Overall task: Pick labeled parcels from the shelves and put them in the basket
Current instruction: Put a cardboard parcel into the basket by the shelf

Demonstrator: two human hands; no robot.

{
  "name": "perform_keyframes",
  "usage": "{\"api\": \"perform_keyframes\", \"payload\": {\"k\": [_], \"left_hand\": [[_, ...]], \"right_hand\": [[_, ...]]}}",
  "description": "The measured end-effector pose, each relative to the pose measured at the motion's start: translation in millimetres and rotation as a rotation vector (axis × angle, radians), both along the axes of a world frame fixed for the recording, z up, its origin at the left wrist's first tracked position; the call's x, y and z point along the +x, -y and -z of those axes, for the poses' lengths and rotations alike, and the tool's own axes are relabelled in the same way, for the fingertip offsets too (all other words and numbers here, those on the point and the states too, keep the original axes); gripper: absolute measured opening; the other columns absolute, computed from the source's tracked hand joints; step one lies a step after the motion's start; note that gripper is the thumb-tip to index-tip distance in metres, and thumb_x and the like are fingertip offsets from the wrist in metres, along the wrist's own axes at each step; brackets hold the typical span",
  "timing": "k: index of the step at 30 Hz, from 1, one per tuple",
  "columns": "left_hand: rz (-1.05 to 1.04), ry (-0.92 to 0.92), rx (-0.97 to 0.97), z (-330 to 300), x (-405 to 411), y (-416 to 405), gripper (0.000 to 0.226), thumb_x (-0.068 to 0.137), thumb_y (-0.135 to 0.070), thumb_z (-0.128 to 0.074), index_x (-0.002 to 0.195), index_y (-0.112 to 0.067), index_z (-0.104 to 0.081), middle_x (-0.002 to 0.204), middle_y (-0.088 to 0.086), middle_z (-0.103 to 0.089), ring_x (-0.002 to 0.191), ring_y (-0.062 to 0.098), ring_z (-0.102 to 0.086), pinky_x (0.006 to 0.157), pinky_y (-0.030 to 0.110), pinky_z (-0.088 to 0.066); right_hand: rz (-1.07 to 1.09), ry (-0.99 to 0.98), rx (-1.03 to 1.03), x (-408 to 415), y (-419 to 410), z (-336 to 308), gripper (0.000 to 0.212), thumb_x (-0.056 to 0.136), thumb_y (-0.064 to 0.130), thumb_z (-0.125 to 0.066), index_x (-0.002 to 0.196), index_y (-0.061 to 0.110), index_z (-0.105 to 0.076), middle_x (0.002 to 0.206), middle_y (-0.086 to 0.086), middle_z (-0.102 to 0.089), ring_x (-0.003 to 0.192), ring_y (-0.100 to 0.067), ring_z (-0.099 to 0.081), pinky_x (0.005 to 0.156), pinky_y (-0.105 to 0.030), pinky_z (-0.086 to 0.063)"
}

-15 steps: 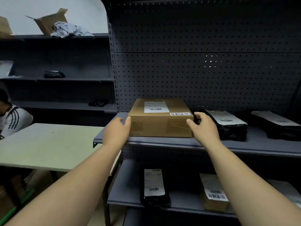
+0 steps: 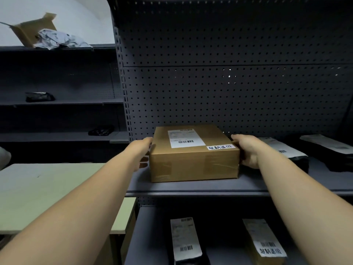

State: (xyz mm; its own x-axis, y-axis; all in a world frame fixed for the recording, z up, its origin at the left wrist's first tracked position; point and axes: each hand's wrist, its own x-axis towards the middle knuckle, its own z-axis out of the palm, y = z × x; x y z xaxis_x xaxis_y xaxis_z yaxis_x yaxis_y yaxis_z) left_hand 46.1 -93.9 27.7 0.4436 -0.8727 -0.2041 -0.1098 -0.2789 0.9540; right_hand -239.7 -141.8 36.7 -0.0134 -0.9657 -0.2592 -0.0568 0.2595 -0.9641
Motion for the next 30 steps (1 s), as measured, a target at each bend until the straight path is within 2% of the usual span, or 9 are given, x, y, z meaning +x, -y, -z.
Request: {"api": "perform_keyframes", "payload": {"k": [2,3,7,12,15,18,20,26,30], "left_hand": [[0.022,-0.037,0.013,-1,-2,5,0.036,0.091,-0.042,-0.049,0.108,-0.012,-0.059,0.100,0.013,-0.064,0.085,0.028,-0.062,0.065,0.035,-0.051],[0.026,-0.051,0.016,-2,-2,7,0.034,0.091,-0.041,-0.051,0.108,-0.012,-0.059,0.097,0.013,-0.063,0.081,0.028,-0.062,0.061,0.034,-0.051],[0.008,-0.084,0.004,0,0,12,0.031,0.090,-0.038,-0.053,0.107,-0.012,-0.059,0.094,0.013,-0.063,0.073,0.027,-0.061,0.055,0.033,-0.050],[-0.043,-0.106,-0.018,2,0,10,0.036,0.090,-0.040,-0.054,0.112,-0.011,-0.057,0.101,0.013,-0.062,0.079,0.028,-0.060,0.052,0.033,-0.047],[-0.112,-0.126,-0.084,1,-3,5,0.038,0.089,-0.040,-0.058,0.110,-0.009,-0.058,0.101,0.012,-0.062,0.083,0.028,-0.059,0.058,0.033,-0.048],[-0.189,-0.123,-0.158,-4,-8,-3,0.030,0.085,-0.040,-0.063,0.097,-0.013,-0.061,0.090,0.008,-0.061,0.087,0.029,-0.059,0.076,0.039,-0.051],[-0.208,-0.116,-0.212,-7,-16,-11,0.021,0.083,-0.039,-0.066,0.087,-0.019,-0.062,0.086,0.004,-0.061,0.089,0.028,-0.058,0.082,0.040,-0.049],[-0.240,-0.064,-0.340,-12,-51,-43,0.011,0.084,-0.037,-0.066,0.081,-0.026,-0.066,0.095,0.002,-0.067,0.090,0.025,-0.058,0.073,0.037,-0.046],[-0.221,-0.054,-0.415,-14,-88,-63,0.011,0.085,-0.035,-0.065,0.078,-0.027,-0.065,0.089,-0.002,-0.065,0.080,0.021,-0.055,0.060,0.030,-0.041]], "right_hand": [[-0.013,0.017,0.047,-1,4,-1,0.032,0.097,0.034,-0.045,0.081,0.011,-0.062,0.060,-0.006,-0.070,0.049,-0.019,-0.066,0.043,-0.023,-0.049],[-0.018,0.023,0.064,-1,6,-1,0.033,0.097,0.034,-0.045,0.079,0.012,-0.062,0.055,-0.005,-0.068,0.043,-0.018,-0.064,0.039,-0.022,-0.048],[0.000,-0.003,0.108,-3,12,-1,0.031,0.096,0.039,-0.045,0.080,0.016,-0.058,0.060,-0.002,-0.060,0.035,-0.014,-0.049,0.041,-0.022,-0.044],[0.008,0.021,0.113,-4,12,1,0.029,0.095,0.036,-0.049,0.075,0.015,-0.056,0.064,-0.002,-0.056,0.022,-0.009,-0.038,0.039,-0.019,-0.040],[0.008,0.074,0.055,-3,6,-3,0.027,0.093,0.034,-0.053,0.075,0.014,-0.056,0.066,-0.003,-0.056,0.025,-0.010,-0.042,0.032,-0.017,-0.040],[0.008,0.118,-0.012,-6,-2,-8,0.020,0.091,0.031,-0.059,0.083,0.013,-0.058,0.073,-0.005,-0.062,0.055,-0.017,-0.059,0.040,-0.024,-0.050],[0.011,0.133,-0.065,-10,-9,-11,0.014,0.091,0.026,-0.060,0.089,0.012,-0.059,0.076,-0.006,-0.064,0.063,-0.020,-0.061,0.039,-0.024,-0.050],[0.084,0.189,-0.227,-40,-35,-7,0.008,0.087,0.019,-0.066,0.083,0.015,-0.060,0.076,-0.003,-0.066,0.052,-0.013,-0.062,0.034,-0.016,-0.042],[0.108,0.226,-0.285,-75,-57,-4,0.006,0.086,0.020,-0.066,0.087,0.014,-0.062,0.079,-0.004,-0.068,0.042,-0.008,-0.063,0.034,-0.017,-0.043]]}}
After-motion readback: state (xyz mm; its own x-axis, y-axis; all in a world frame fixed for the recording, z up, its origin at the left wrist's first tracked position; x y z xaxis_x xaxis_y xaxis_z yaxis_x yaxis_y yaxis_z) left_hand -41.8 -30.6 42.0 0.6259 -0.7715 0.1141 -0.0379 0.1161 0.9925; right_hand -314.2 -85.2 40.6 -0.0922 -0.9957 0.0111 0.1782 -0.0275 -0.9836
